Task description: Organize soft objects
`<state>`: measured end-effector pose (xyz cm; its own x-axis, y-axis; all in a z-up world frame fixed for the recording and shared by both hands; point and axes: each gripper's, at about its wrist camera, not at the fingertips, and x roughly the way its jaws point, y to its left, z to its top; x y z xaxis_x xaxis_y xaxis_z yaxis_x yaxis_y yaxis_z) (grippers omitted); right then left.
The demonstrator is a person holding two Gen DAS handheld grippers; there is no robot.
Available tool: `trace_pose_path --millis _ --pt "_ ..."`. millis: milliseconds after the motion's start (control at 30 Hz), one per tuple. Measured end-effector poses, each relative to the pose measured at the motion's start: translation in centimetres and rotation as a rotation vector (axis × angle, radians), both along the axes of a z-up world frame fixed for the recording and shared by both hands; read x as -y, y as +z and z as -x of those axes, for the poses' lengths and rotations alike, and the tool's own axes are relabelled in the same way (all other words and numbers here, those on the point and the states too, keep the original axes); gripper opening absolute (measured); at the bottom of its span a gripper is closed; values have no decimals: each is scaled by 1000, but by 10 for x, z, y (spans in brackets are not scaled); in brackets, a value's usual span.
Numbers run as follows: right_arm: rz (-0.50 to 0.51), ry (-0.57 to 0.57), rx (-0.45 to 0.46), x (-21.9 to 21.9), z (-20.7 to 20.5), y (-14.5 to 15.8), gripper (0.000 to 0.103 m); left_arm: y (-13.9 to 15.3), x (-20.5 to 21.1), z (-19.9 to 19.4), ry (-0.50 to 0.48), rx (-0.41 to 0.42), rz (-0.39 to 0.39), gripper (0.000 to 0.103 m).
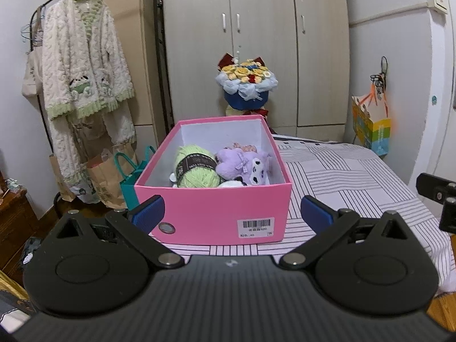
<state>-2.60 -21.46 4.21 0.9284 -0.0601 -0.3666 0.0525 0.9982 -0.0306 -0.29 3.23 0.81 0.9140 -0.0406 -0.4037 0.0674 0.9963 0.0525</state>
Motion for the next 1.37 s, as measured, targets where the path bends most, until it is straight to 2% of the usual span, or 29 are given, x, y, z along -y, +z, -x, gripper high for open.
trace_pose_path --millis 200,333,567,1367 --pt "-13 -5 -1 2 0 0 103 0 2 3 21 20 -1 103" --pt "-22 0 -10 4 -2 -1 103 -2 -1 2 23 19 37 103" --pt "10 -13 -13 1 -4 -4 103 -2 2 2 21 23 -13 103" --pt "13 -23 -23 4 -7 -7 103 -3 1 0 8 24 4 103"
